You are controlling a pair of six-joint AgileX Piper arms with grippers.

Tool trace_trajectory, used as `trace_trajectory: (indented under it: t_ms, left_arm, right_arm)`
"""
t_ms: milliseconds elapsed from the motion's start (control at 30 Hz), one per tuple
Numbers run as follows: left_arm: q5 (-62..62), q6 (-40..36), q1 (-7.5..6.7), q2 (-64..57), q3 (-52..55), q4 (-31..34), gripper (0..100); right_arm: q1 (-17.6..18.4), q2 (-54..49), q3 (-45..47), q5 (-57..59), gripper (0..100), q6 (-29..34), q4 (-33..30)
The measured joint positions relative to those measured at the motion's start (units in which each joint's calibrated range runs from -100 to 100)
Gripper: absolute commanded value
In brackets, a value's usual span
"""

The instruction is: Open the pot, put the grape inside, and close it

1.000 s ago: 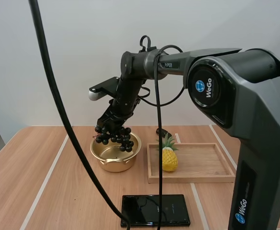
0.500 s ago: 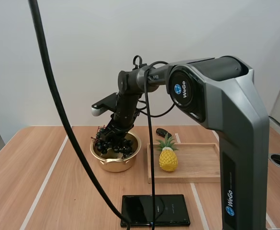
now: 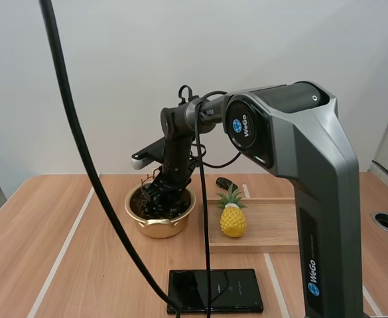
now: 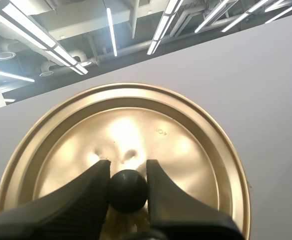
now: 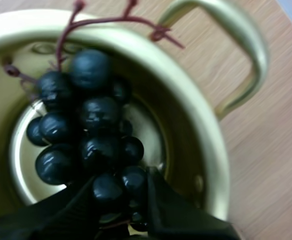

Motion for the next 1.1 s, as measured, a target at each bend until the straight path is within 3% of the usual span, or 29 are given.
trace_trajectory:
  t_ms: [200, 633, 700, 767, 833, 867, 1100]
  left_arm:
    - [0.07, 0.0, 0.0, 0.0, 0.0, 0.0, 0]
    - [0.23, 0.0, 0.0, 0.0, 0.0, 0.0, 0]
    - [0.23, 0.0, 0.0, 0.0, 0.0, 0.0, 0]
    - [0.23, 0.0, 0.0, 0.0, 0.0, 0.0, 0]
    - [0.23, 0.0, 0.0, 0.0, 0.0, 0.0, 0]
    - [0.23, 0.0, 0.0, 0.0, 0.0, 0.0, 0]
    - [0.23, 0.0, 0.0, 0.0, 0.0, 0.0, 0]
  right_arm:
    - [0.0, 0.0, -0.11, 3.29, 0, -2.0, 4.2]
    - [0.0, 0.0, -0.27, 3.65, 0, -0.45, 4.68]
    - [0.0, 0.0, -0.27, 3.48, 14, 1.03, 4.11]
    - [0.0, 0.0, -0.27, 3.48, 47, 2.49, 3.61]
    - [0.0, 0.0, -0.27, 3.48, 91, 3.31, 3.19]
    - [0.0, 0.0, -0.27, 3.48, 100, 3.32, 3.09]
    - [0.0, -0.12, -0.27, 5.94, 100, 3.09, 3.07]
